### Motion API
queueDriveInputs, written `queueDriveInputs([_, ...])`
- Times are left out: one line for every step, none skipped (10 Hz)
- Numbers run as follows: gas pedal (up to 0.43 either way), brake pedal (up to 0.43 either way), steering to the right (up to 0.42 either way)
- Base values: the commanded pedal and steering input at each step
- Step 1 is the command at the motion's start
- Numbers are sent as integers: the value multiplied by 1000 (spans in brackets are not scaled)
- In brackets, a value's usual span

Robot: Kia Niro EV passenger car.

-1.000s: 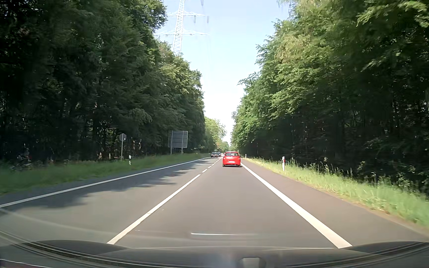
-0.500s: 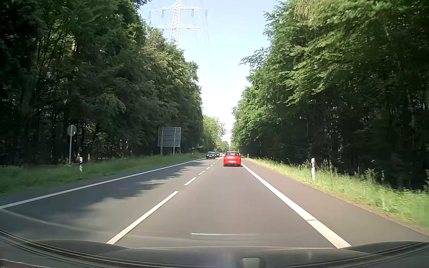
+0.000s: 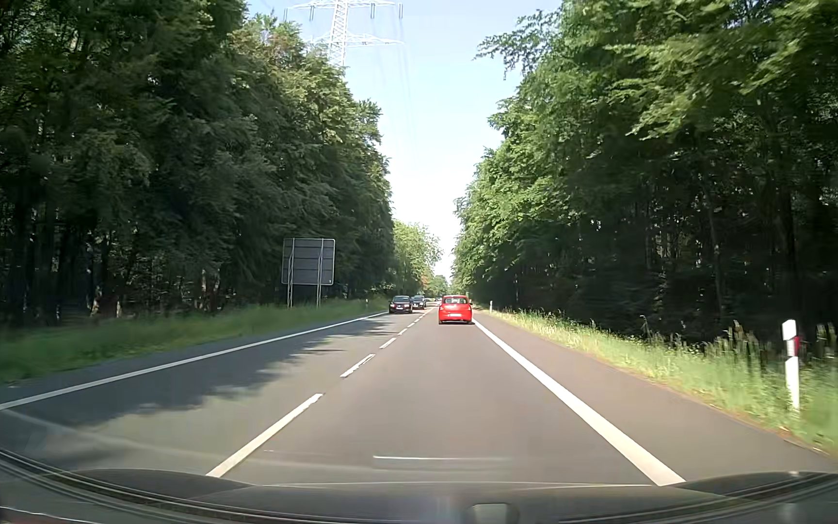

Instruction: Follow the waypoints while adhering to traffic rules and regulations

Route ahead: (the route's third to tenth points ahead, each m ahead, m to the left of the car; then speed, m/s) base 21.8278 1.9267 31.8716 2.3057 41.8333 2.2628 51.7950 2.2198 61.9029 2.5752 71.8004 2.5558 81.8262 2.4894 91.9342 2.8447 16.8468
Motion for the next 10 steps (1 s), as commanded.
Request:
queueDriveInputs([67, 30, 0])
queueDriveInputs([67, 30, 0])
queueDriveInputs([67, 30, 0])
queueDriveInputs([67, 30, 0])
queueDriveInputs([67, 30, 0])
queueDriveInputs([67, 30, 0])
queueDriveInputs([67, 30, 0])
queueDriveInputs([67, 30, 0])
queueDriveInputs([67, 30, 0])
queueDriveInputs([67, 30, 1])
